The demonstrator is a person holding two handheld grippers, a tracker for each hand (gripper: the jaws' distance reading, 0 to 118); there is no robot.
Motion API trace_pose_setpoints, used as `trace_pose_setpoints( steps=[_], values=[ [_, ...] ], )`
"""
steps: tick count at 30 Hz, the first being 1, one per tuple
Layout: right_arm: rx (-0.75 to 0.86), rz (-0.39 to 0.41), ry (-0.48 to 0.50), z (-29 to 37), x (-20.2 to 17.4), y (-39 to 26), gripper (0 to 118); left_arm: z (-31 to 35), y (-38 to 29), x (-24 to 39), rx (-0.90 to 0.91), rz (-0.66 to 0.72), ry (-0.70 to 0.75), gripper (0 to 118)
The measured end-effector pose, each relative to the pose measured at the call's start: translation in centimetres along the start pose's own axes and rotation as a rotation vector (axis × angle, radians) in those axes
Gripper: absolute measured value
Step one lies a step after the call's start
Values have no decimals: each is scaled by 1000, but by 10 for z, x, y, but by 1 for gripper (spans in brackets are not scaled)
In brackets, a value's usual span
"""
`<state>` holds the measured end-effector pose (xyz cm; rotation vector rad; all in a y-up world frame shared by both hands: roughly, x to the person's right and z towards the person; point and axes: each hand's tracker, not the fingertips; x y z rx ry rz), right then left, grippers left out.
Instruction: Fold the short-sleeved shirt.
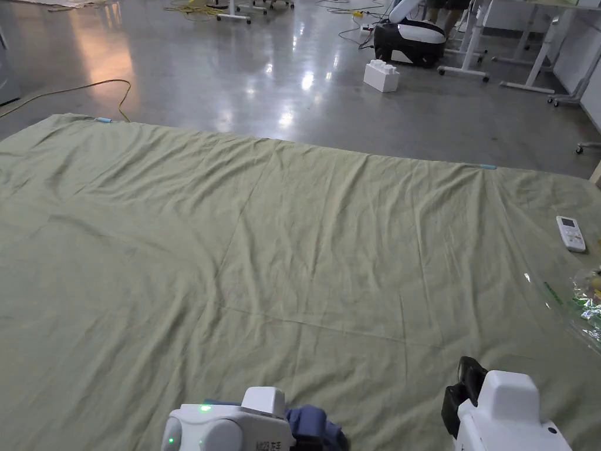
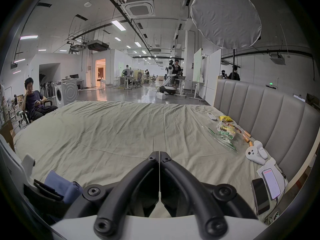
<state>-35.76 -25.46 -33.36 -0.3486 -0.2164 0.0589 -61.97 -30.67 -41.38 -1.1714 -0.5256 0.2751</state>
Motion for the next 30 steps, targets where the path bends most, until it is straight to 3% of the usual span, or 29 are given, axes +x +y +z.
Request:
trace_pose_setpoints(
  steps=[6, 9, 12, 17, 30],
  values=[
    [-4, -3, 1, 0, 0, -2, 1, 39, 10, -14, 116, 63, -103, 64],
    [-6, -11, 3, 0, 0, -3, 1, 40, 12, -23, 173, 85, -65, 61],
    [-9, -12, 6, 0, 0, -3, 1, 25, 7, -20, 114, 54, 27, 16],
    [-20, -8, 7, 0, 0, -6, 1, -5, -13, -2, 11, 31, -76, 14],
    [-32, -5, 0, 1, 0, -9, 1, -54, -37, 26, 48, -58, 58, 11]
  ],
)
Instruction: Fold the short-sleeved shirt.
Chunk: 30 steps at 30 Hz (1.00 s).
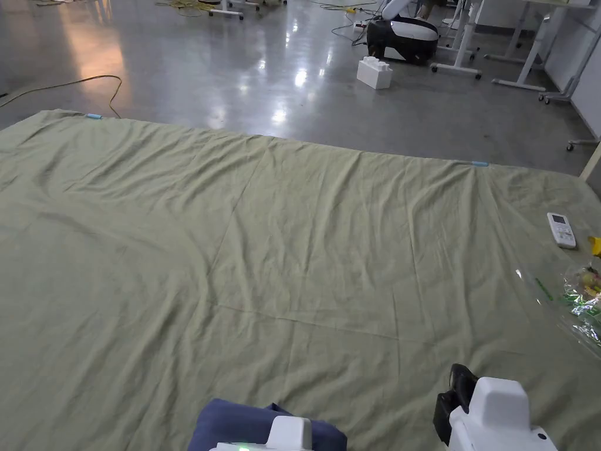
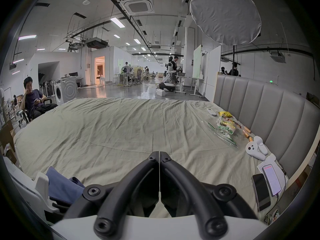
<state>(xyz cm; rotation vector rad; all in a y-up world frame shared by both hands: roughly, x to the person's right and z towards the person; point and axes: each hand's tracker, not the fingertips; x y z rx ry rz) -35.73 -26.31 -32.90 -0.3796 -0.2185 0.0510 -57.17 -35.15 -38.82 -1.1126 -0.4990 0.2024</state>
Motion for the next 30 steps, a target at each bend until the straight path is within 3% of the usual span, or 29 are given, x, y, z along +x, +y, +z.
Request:
trace_pose_setpoints(
  steps=[3, 10, 11, 13, 14, 15, 20, 30],
  values=[
    [3, 3, 3, 0, -1, 2, 1, 11, 2, 6, 7, -88, 7, 11],
    [53, 2, 4, 1, -1, 6, 1, 72, 29, -3, 161, -131, -69, 11],
    [85, -67, 124, -1, -7, 11, 1, 82, 35, -6, 198, -137, -76, 11],
    [103, -56, 95, -1, 0, 14, 1, 102, 48, -13, 290, -150, -57, 11],
    [116, -59, 91, -1, 4, 14, 1, 112, 54, -17, 357, -167, -29, 11],
    [114, -10, 28, 7, 1, 31, 1, 121, 60, -21, 420, -192, 12, 11],
    [190, -48, 69, 0, 0, 46, 1, 153, 83, -37, 663, -282, 256, 11],
    [326, 5, -20, 7, 10, 75, 1, 183, 95, -64, 982, -257, 457, 11]
  ],
)
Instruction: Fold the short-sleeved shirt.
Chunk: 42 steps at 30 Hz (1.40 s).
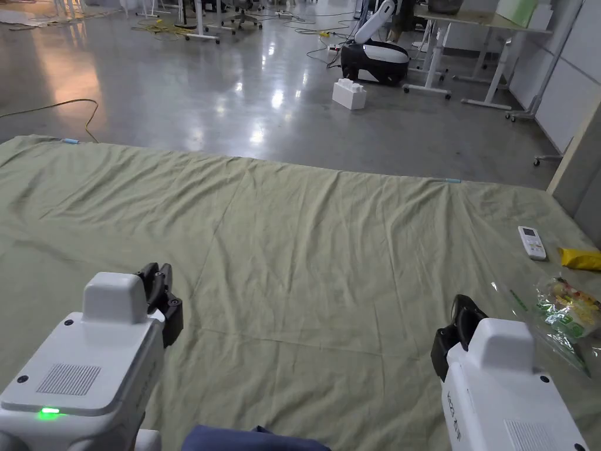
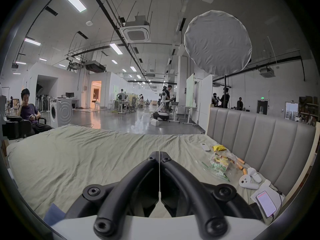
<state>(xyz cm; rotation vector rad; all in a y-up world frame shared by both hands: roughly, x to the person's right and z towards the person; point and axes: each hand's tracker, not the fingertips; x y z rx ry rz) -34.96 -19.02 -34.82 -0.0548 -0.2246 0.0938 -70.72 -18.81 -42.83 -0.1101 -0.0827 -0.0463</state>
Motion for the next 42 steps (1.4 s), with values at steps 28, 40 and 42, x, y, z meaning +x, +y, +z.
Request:
trace_pose_setpoints(
  steps=[28, 40, 42],
  values=[
    [-355, 174, 264, 54, -171, -135, 1, 13, -100, -55, -422, 168, -77, 11],
    [-455, 173, 208, 41, -160, -188, 1, -5, -154, -79, -734, 476, -441, 89],
    [-456, 170, 201, 42, -159, -191, 1, -14, -163, -83, -766, 555, -510, 90]
  ],
)
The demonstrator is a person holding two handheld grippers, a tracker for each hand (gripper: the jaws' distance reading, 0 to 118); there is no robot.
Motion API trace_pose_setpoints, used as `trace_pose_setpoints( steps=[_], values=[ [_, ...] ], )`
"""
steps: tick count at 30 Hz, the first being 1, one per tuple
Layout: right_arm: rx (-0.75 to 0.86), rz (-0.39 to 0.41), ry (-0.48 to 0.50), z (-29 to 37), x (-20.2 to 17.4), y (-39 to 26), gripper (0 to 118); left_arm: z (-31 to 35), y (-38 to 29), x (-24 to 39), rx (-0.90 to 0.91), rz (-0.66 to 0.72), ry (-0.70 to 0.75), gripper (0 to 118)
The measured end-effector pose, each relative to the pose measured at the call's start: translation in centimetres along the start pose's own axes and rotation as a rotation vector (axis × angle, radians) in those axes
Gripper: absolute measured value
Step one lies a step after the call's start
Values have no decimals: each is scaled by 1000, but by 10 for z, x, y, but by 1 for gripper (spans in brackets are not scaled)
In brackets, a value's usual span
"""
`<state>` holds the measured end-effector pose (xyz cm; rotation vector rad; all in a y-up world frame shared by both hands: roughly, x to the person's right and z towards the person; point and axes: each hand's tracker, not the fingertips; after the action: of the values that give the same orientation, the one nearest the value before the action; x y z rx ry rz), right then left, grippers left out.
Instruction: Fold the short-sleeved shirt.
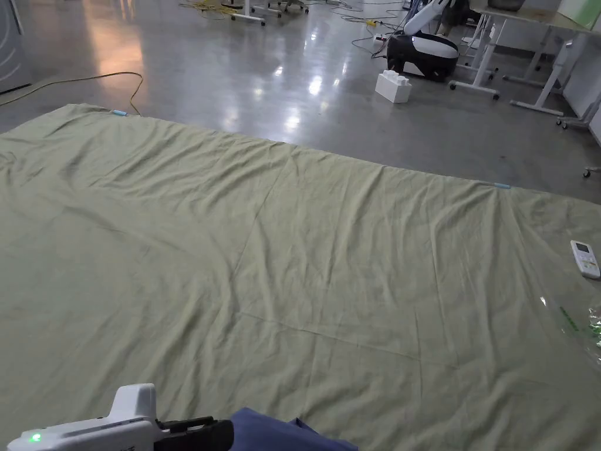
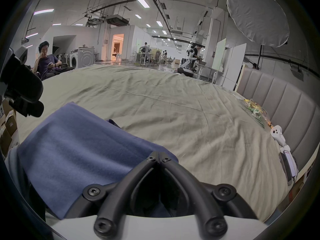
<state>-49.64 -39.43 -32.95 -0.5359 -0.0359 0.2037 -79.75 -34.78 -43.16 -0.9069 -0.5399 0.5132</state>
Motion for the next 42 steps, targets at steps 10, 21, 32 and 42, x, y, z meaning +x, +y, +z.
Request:
trace_pose_setpoints(
  steps=[10, 21, 32, 42],
  values=[
    [-1, -13, 2, -1, 4, -5, 1, -68, -3, -22, -307, 131, -220, 89],
    [6, -18, 13, -3, 5, -6, 1, -83, -15, -47, -263, 259, -315, 33],
    [31, 5, 23, 0, 8, 0, 1, -62, -13, -38, -188, 271, -392, 23],
    [155, -101, -58, -4, 80, 90, 1, -5, 55, -81, -135, 278, -381, 23]
  ],
)
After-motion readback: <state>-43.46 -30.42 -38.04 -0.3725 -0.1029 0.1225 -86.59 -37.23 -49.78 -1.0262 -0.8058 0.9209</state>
